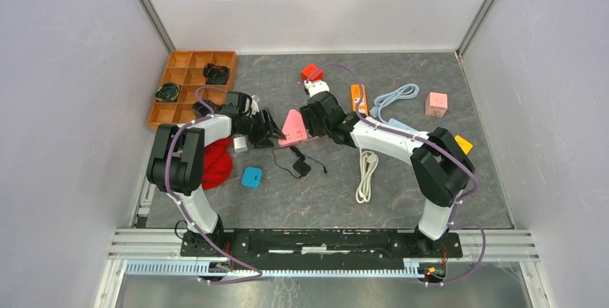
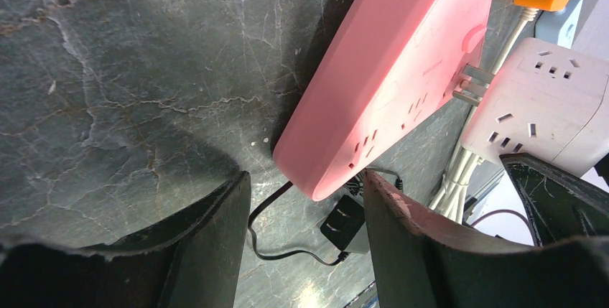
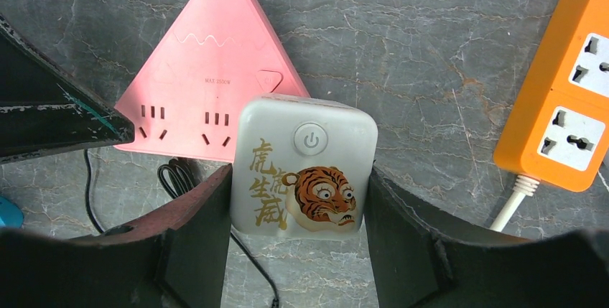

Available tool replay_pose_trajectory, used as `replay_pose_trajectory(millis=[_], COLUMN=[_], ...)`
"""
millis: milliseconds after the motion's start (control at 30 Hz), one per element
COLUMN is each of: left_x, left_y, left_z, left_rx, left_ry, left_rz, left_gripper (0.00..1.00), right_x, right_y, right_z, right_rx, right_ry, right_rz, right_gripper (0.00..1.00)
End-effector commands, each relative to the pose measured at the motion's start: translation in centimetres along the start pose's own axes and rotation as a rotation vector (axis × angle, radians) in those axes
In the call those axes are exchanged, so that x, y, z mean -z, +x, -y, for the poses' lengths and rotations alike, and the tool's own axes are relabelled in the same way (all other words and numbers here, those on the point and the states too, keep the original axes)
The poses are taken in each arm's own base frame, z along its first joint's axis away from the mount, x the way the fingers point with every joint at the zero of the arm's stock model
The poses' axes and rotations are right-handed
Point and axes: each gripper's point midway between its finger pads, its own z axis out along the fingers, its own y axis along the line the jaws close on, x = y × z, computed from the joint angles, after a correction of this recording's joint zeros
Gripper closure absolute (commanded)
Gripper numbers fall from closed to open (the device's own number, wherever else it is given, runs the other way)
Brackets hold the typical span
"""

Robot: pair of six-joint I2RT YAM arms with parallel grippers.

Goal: Insert the plug
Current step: Insert the plug into the socket.

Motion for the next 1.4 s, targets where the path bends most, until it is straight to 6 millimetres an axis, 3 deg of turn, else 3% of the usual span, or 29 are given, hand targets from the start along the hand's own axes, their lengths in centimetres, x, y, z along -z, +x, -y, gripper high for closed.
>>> replay_pose_trajectory(millis=[0, 533, 1367], left_x=[0.2, -0.1, -0.1], left_y=[-0.8, -0.6, -0.3], left_z=[1.5, 1.4, 1.6], left_rx=[0.011, 0.021, 0.030], left_ry=[0.046, 0.049, 0.062], left_rz=[0.003, -0.012, -0.027], left_gripper=[0.35, 0.36, 0.40], right_x=[-0.2, 0.2, 2.3], right_y=[-1.4, -1.4, -3.7], right_z=[-1.2, -2.3, -3.2], right_rx=[-0.032, -0.028, -0.029], right_ry=[-0.020, -0.036, -0.047], right_rz=[0.029, 0.030, 0.101], right_gripper=[0.74, 0.75, 0.77])
